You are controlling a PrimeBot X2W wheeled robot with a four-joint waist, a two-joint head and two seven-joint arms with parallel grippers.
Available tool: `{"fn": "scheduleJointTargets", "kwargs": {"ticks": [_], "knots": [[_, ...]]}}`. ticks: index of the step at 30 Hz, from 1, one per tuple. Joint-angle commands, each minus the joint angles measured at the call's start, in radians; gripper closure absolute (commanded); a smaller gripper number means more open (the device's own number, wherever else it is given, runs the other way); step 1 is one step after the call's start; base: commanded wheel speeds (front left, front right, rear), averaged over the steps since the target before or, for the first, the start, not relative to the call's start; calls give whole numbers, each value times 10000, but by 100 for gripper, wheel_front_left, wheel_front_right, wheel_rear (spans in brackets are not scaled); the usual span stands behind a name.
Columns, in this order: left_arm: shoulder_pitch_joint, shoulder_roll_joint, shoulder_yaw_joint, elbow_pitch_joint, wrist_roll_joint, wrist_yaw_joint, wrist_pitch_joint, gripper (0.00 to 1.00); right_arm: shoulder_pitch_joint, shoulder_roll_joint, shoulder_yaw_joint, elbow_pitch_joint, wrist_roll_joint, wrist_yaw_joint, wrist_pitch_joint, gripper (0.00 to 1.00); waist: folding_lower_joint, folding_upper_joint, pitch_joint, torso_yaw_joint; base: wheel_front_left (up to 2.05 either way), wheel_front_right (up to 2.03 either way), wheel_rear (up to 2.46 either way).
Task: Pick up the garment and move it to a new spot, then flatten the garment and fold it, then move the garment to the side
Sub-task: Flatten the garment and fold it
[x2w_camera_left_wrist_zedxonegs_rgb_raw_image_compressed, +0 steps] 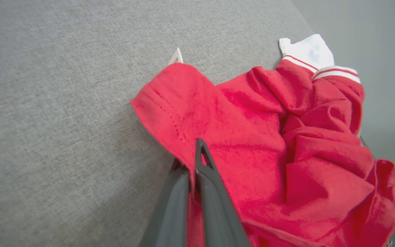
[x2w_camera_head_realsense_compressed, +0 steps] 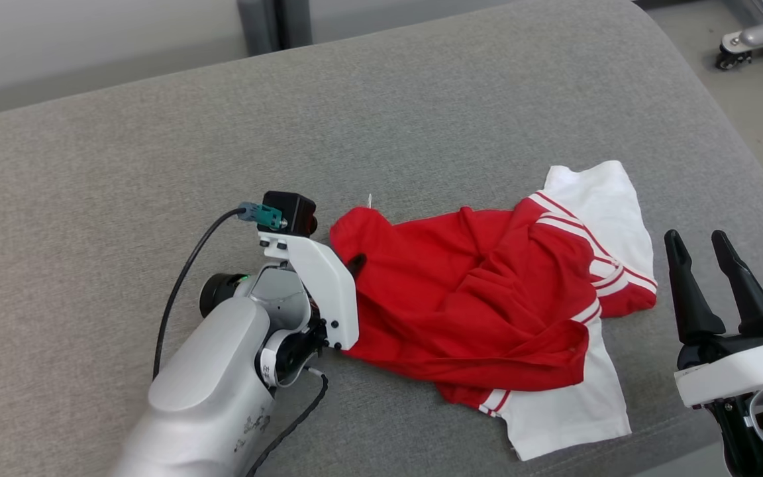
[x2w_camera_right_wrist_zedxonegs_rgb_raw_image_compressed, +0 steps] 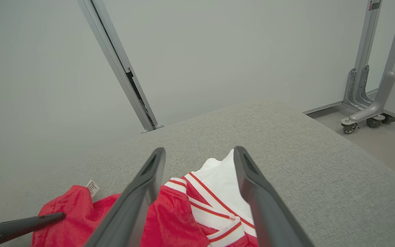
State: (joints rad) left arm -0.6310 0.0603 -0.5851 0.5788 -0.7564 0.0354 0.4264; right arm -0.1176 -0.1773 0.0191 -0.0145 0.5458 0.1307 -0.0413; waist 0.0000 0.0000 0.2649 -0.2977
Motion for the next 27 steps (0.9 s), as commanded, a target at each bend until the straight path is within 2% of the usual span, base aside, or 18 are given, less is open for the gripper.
{"fn": "scheduleJointTargets", "kwargs": {"ticks": [1, 6, 8, 20, 23, 27], "knots": [[-216, 78, 41, -50, -15, -101, -176, 100, -74, -101, 14, 71, -114, 1, -64, 0, 0, 0, -79, 163, 0, 0, 0], [-354, 198, 253, -310, -175, -151, -360, 100, 29, -147, -97, 87, -123, 1, -79, 0, 0, 0, -208, 415, 0, 0, 0], [-445, 460, 444, -498, -234, -144, -334, 100, 88, -159, -155, 30, -146, 1, -46, 0, 0, 0, -238, 493, 0, 0, 0], [-817, 3330, 1849, -1460, -562, 263, 841, 100, -66, -148, -276, -200, -179, 1, -60, 0, 0, 0, 138, 451, 0, 0, 0], [-939, 3825, 2047, -1320, -574, 161, 897, 100, -156, -134, -280, -177, -174, 1, -94, 0, 0, 0, 267, 420, 0, 0, 0], [-1250, 4339, 2295, -819, -414, -93, 467, 100, -283, -164, -272, -128, -191, 1, -128, 0, 0, 0, 429, 375, 0, 0, 0]]}}
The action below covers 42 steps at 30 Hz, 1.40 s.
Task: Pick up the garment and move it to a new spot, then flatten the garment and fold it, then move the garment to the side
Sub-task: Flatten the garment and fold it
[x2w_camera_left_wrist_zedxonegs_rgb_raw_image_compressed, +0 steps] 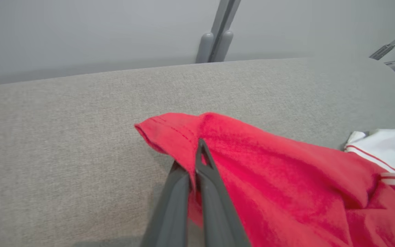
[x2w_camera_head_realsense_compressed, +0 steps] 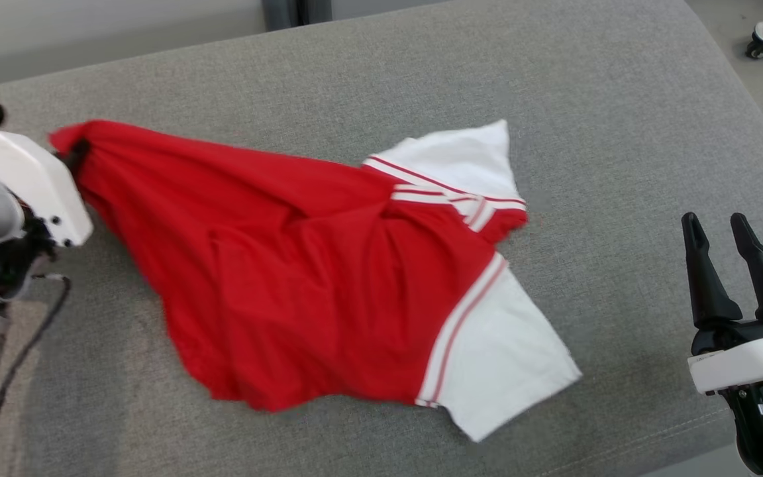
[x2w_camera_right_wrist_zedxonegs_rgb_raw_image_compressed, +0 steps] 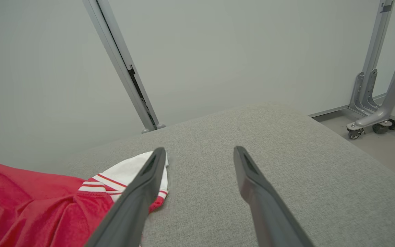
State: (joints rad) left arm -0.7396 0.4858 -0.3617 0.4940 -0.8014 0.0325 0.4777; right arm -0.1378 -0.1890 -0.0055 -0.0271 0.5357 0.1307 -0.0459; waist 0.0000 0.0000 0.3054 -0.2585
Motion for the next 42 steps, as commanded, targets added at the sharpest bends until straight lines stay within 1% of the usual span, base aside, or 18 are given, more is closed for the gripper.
{"fn": "scheduleJointTargets", "kwargs": {"ticks": [1, 4, 5, 6, 7, 12, 16, 18, 22, 23, 26, 29, 30, 34, 37, 40, 42], "knots": [[-245, 143, 120, 234, 71, -73, -184, 100, -123, -56, -10, 16, -96, 1, -87, 0, 0, 0, 51, -29, 0, 0, 0], [-546, 268, 197, 867, 137, -158, -440, 100, -211, -68, 1, 73, -105, 1, -99, 0, 0, 0, 132, -50, 0, 0, 0], [-623, 260, 234, 1111, 109, -173, -497, 88, -222, -66, 16, 111, -116, 1, -113, 0, 0, 0, 140, -56, 0, 0, 0], [-704, 238, 258, 1332, 69, -210, -553, 67, -248, -62, 32, 161, -124, 1, -123, 0, 0, 0, 134, -66, 0, 0, 0], [-776, 209, 248, 1501, 65, -258, -606, 0, -280, -48, 55, 207, -125, 1, -133, 0, 0, 0, 117, -74, 0, 0, 0], [-753, 69, 41, 1988, 272, -545, -1078, 0, -169, -3, 49, 367, -167, 1, -128, 0, 0, 0, -209, 45, 0, 0, 0], [-547, -53, -119, 1732, 523, -757, -1897, 0, -28, 10, 88, 450, -177, 1, -85, 0, 0, 0, -622, 293, 0, 0, 0], [-325, -74, -188, 1480, 686, -733, -2375, 0, 37, 40, 125, 489, -172, 1, -75, 0, 0, 0, -876, 425, 0, 0, 0], [239, -116, -128, 672, 885, -515, -3336, 0, 241, 89, 79, 559, -208, 1, -61, 0, 0, 0, -1397, 713, 0, 0, 0], [239, -116, -128, 672, 885, -515, -3336, 0, 241, 89, 79, 559, -208, 1, -61, 0, 0, 0, -1397, 713, 0, 0, 0], [973, -170, -62, -214, 851, -310, -3835, 0, 396, 150, 16, 552, -216, 1, -25, 0, 0, 0, -1717, 920, 0, 0, 0], [1871, -227, -62, -1216, 976, 40, -4310, 0, 609, 210, -85, 521, -262, 1, 30, 0, 0, 0, -1978, 1158, 0, 0, 0], [2572, -366, -43, -1929, 988, 391, -4619, 0, 697, 268, -103, 504, -281, 1, 85, 0, 0, 0, -2089, 1286, 0, 0, 0], [4028, -618, -33, -3294, 1273, 1297, -5331, 0, 858, 271, 6, 549, -410, 1, 286, 0, 0, 0, -2235, 1499, 0, 0, 0], [5086, -804, -215, -4406, 1668, 1942, -5846, 0, 808, 265, 101, 674, -425, 1, 415, 0, 0, 0, -2240, 1602, 0, 0, 0], [5888, -999, -411, -5235, 1977, 2453, -6239, 0, 802, 200, 180, 955, -460, 1, 506, 0, 0, 0, -2289, 1808, 0, 0, 0], [6256, -1132, -476, -5563, 2123, 2698, -6498, 0, 837, 134, 195, 1169, -469, 1, 606, 0, 0, 0, -2307, 1983, 0, 0, 0]]}}
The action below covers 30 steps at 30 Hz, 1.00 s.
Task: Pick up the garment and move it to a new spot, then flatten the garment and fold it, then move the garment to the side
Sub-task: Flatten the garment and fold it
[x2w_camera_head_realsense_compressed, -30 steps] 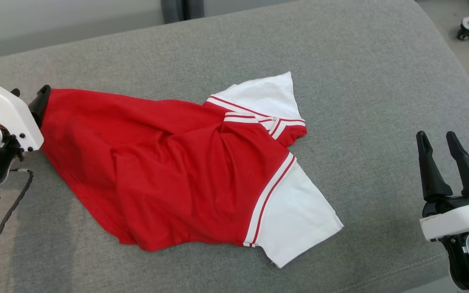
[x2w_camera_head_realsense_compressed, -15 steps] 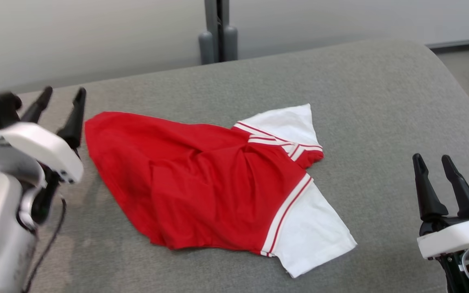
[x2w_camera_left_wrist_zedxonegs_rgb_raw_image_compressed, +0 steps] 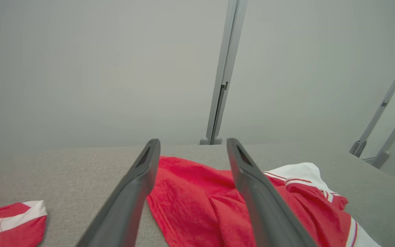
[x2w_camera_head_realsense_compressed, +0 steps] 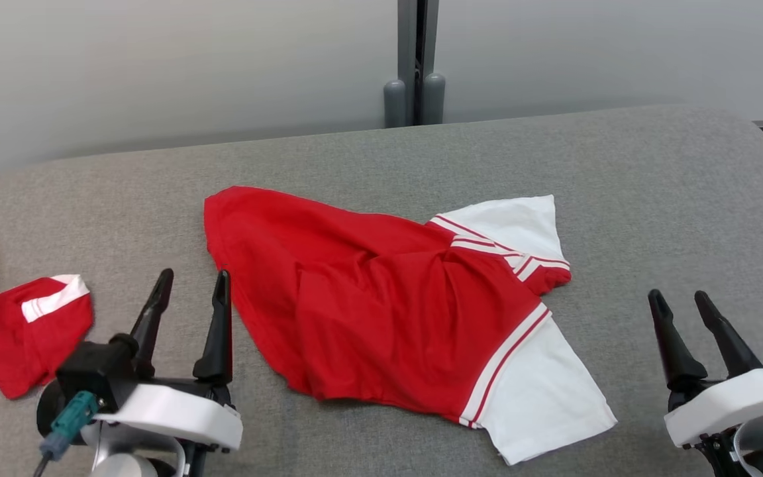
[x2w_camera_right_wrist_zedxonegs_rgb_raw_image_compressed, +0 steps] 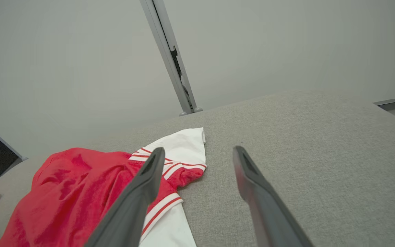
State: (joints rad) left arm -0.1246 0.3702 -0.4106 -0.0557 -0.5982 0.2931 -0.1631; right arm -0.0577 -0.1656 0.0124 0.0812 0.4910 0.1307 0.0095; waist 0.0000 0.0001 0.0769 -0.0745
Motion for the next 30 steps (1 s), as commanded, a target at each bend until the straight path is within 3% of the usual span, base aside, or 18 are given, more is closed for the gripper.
{"fn": "scheduleJointTargets", "kwargs": {"ticks": [1, 10, 20, 21, 23, 30], "knots": [[270, -60, -57, -137, 104, 163, -134, 0, 59, -149, 40, 212, -57, 1, 123, 0, 0, -1, -41, 230, 0, 0, 0], [242, -470, -411, -203, 132, 115, -315, 0, -991, -582, 1167, 2046, 325, 1, 1655, 0, 0, -1, 128, 671, 0, 0, 0], [-106, -675, -669, 92, 44, -115, -296, 0, -1976, -362, 1821, 4494, 834, 1, 3867, 0, 0, -1, 244, 1199, 0, 0, 0], [-102, -680, -672, 112, 31, -118, -301, 0, -1962, -320, 1829, 4561, 858, 1, 3944, 15, 0, -1, 241, 1233, 0, 0, 0], [-79, -692, -691, 148, 12, -110, -316, 0, -1936, -263, 1864, 4672, 941, 1, 4057, 100, 0, -1, 212, 1286, 0, 0, 0], [50, -723, -715, 156, -22, -61, -317, 0, -2162, -472, 1452, 4367, 849, -1, 3245, 100, 0, -1, 157, 1126, 0, 0, 0]]}}
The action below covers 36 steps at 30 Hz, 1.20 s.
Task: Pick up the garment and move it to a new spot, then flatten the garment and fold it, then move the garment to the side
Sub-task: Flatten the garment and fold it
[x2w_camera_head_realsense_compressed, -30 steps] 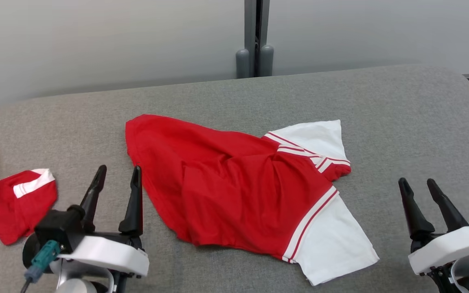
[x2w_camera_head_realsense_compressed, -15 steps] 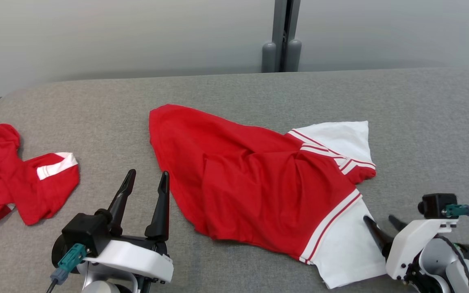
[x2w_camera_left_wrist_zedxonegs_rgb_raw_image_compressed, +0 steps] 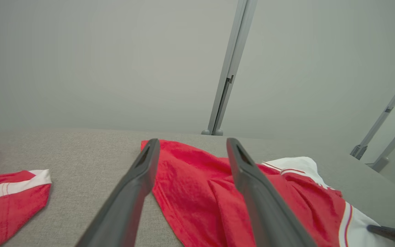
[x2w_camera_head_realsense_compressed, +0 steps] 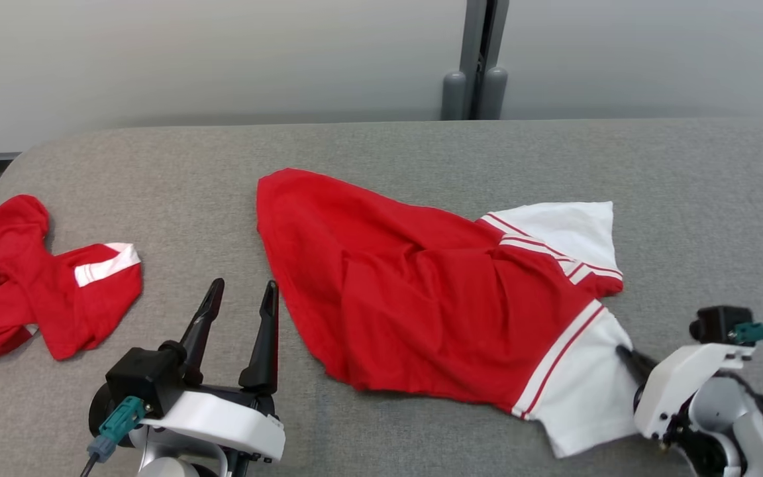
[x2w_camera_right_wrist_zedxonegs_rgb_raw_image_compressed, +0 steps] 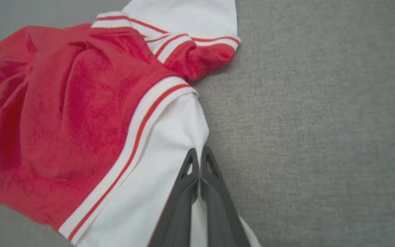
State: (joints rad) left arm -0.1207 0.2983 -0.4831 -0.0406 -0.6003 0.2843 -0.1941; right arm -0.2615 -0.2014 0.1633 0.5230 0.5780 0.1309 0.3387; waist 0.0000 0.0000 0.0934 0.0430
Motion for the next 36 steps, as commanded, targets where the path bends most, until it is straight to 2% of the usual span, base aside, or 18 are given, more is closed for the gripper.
{"fn": "scheduleJointTargets", "kwargs": {"ticks": [1, 7, 12, 17, 21, 22, 23, 24, 28, 36], "knots": [[14, -3, -18, 4, 2, 16, 8, 0, -183, -126, -137, -148, 12, -1, -188, 100, 0, 0, -13, -118, 0, 0, 0], [-30, -76, -144, 59, -36, -9, 63, 0, -234, -513, -888, -879, 229, -2, -703, 100, 0, 0, -31, -558, 0, 0, 0], [-36, -109, -247, 186, -48, -36, 141, 0, 287, -886, -1891, -1371, 179, -2, -490, 100, 0, 0, -82, -839, 0, 0, 0], [34, -110, -304, 316, -130, -36, 202, 0, 987, -838, -2924, -1899, -99, -2, -200, 100, 0, 0, -135, -1069, 0, 0, 0], [19, -70, -347, 386, -148, -38, 303, 0, 1406, -497, -3189, -2269, -370, -1, 165, 100, 0, 0, -134, -1200, 0, 0, 0], [5, -66, -358, 398, -150, -36, 317, 0, 1489, -394, -3203, -2338, -442, -1, 237, 97, 0, 0, -134, -1222, 0, 0, 0], [-14, -65, -369, 417, -159, -38, 329, 0, 1546, -300, -3228, -2374, -520, -1, 299, 58, 0, 0, -139, -1242, 0, 0, 0], [-33, -64, -375, 431, -162, -39, 346, 0, 1601, -182, -3268, -2388, -593, -2, 347, 0, 0, 0, -148, -1257, 0, 0, 0], [-81, -41, -387, 466, -185, -12, 408, 0, 1721, 191, -3374, -2453, -781, -1, 362, 0, 0, 0, -186, -1270, 0, 0, 0], [84, 198, -22, 347, -324, 199, 328, 0, 1722, 353, -4040, -3285, -1408, -1, -417, 0, 0, 0, -291, -1176, 0, 0, 0]]}}
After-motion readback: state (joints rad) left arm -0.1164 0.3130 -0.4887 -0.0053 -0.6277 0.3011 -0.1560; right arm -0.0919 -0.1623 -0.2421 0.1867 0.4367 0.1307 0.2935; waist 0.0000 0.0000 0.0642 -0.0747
